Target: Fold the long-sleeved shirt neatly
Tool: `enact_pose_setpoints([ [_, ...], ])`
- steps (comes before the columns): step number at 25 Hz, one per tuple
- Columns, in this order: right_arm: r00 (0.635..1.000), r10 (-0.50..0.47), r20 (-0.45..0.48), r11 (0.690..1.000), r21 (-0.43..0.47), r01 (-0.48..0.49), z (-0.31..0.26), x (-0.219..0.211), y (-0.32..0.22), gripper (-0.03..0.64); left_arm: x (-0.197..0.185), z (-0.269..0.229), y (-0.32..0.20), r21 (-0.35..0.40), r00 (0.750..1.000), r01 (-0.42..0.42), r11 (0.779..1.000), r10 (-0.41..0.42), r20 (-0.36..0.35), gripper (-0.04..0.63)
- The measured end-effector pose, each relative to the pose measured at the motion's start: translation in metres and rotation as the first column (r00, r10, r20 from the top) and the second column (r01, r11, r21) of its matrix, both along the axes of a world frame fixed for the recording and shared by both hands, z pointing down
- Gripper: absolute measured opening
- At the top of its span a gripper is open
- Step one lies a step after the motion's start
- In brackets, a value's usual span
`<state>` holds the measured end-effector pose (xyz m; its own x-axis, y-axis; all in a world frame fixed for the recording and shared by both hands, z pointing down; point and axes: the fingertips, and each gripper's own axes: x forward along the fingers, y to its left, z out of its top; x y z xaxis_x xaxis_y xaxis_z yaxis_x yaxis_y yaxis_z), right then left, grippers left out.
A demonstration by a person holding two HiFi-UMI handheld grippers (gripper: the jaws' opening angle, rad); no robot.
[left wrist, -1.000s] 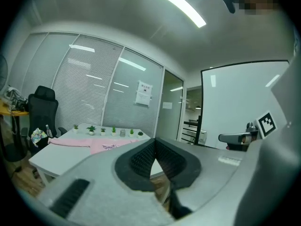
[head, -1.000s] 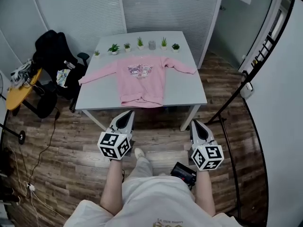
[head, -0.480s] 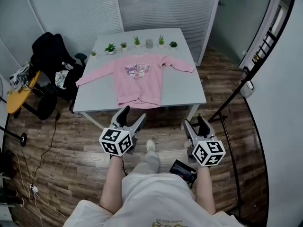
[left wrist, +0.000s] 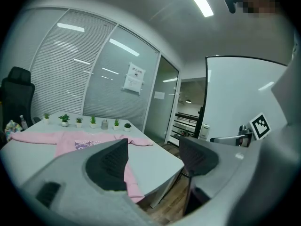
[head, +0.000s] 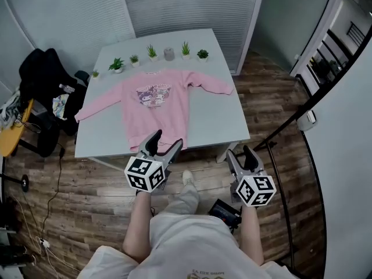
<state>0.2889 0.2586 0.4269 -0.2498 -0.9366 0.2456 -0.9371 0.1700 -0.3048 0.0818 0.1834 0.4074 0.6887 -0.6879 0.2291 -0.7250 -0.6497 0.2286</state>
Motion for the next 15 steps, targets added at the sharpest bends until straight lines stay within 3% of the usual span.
enact_pose_setpoints([
  [9, 0.999, 0.047, -0.002, 0.997, -0.055, -0.047, 0.006, 0.032, -0.148, 0.273, 0.043, 0.012, -0.165, -0.049, 0.998, -0.057, 0.997, 0.058, 0.011, 0.334],
  [15, 0.998, 0.052, -0.019, 0.994, -0.100, -0.054, 0.018, 0.037, -0.220, 0.273, 0.050, 0.030, -0.240, -0.097, 0.998, -0.068, 0.993, 0.069, 0.006, 0.331],
])
